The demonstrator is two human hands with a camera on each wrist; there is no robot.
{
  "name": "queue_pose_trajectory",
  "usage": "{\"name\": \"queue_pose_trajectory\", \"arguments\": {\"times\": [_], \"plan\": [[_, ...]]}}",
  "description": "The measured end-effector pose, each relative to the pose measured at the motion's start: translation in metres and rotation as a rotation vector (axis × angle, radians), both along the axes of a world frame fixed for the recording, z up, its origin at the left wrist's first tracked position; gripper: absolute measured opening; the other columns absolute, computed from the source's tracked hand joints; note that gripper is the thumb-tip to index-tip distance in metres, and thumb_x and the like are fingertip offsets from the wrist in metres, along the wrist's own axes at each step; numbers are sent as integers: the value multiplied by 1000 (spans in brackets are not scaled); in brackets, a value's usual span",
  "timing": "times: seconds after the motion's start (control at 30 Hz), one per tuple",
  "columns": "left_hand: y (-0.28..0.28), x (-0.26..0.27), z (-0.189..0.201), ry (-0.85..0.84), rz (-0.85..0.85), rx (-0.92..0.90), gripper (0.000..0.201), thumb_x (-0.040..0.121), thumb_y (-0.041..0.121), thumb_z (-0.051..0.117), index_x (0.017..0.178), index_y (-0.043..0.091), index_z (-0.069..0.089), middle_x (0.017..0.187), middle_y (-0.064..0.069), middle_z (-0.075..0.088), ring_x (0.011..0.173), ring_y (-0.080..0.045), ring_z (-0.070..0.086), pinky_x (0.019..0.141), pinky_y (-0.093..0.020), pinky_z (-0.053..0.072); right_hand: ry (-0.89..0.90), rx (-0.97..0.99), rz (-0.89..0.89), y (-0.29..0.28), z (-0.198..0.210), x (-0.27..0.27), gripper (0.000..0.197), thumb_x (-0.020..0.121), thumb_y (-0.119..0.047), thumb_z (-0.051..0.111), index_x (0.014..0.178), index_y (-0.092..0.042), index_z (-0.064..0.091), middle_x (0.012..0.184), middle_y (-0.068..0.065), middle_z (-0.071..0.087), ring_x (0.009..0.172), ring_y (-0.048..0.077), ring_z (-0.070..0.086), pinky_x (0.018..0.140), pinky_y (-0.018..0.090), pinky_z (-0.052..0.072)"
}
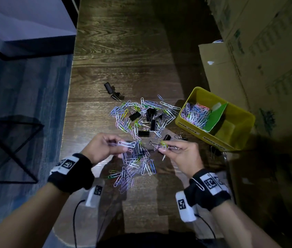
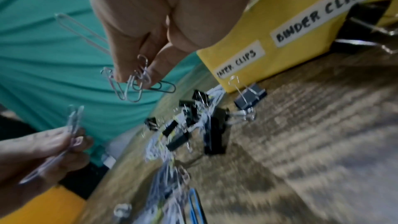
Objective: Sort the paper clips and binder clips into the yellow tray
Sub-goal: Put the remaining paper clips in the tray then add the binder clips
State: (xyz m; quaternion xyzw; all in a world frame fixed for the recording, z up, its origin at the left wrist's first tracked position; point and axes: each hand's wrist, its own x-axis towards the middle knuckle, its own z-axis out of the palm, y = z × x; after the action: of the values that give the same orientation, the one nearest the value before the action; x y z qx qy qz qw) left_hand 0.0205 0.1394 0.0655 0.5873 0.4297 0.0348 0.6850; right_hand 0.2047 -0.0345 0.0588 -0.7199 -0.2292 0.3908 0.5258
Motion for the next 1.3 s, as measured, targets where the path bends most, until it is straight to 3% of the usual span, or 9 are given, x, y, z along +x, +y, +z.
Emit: {"name": "queue_pose_trajectory", "arguments": {"times": [0.1,0.27,0.4,0.6,0.9,1.07,1.2,1.23,1.3], "plan": [[4,43,24,-89,-107,34,15,67,3,73,81,6,70,69,-5,72,55,-11,64,56,-20,55,-20,79,-75,-7,26,17,30,69,2,77,98,-3,71,90,0,72,76,6,69,74,22,57],[0,143,44,-167,-182,122,14,73,-1,72,87,3,70,67,-5,70,53,-10,63,56,-18,54,-42,190,-271,-11,48,59,27,68,-9,78,94,-16,73,90,-6,74,79,11,71,71,21,55],[-15,212,34,-79,-208,335,10,75,4,74,84,7,70,69,-9,69,53,-10,65,57,-24,55,-112,214,-403,-3,55,95,32,72,-5,78,103,-4,70,86,-8,75,82,13,70,76,26,56],[-22,249,6,225,-611,748,23,76,27,71,98,21,71,100,-10,69,97,-24,61,89,-31,49,-247,6,-391,25,39,137,31,75,-9,78,103,-1,70,97,8,72,85,15,68,78,19,54],[-13,168,12,-4,-311,633,13,87,19,62,97,16,71,90,1,72,80,-13,65,77,-20,50,-614,-459,172,47,19,145,41,82,-9,70,122,-13,61,114,7,67,100,15,62,89,22,46],[6,82,-9,262,-865,577,11,86,17,62,91,16,72,81,8,69,60,17,52,59,1,38,-650,-453,284,49,21,132,68,79,-20,74,139,-21,42,121,0,63,116,20,55,101,34,40],[15,21,-22,524,-941,291,31,82,11,57,52,19,62,55,1,66,54,-12,65,55,-26,50,-706,-170,229,49,24,92,58,85,-19,66,138,-24,42,108,-7,56,104,7,49,94,25,38],[12,5,-27,582,-986,207,34,82,12,56,48,15,58,49,1,61,55,-24,66,51,-30,50,-696,-113,272,47,23,77,53,87,-20,64,136,-25,44,105,-10,53,98,3,48,90,22,38],[-1,-18,-30,664,-1143,108,22,84,17,57,63,12,62,53,0,62,52,-18,64,52,-30,56,-642,-60,459,42,19,49,35,88,-22,63,122,-24,57,96,-11,55,81,-4,48,77,15,39]]}}
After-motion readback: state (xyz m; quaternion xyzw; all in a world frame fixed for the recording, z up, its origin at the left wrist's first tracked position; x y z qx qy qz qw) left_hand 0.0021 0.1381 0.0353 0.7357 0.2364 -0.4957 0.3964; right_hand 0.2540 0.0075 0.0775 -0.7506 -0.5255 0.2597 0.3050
